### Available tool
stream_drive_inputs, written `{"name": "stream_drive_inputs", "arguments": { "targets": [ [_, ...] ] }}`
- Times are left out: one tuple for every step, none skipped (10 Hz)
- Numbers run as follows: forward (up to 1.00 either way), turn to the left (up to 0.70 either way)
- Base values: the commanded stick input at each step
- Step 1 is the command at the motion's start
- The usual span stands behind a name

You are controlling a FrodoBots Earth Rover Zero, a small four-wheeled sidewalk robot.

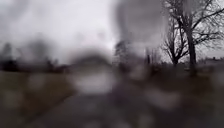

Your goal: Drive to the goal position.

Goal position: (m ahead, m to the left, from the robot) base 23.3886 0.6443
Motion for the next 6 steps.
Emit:
{"name": "stream_drive_inputs", "arguments": {
  "targets": [
    [0.85,0.11],
    [0.85,0.32],
    [0.85,0.34],
    [0.85,0.34],
    [0.85,0.33],
    [0.85,0.00]
  ]
}}
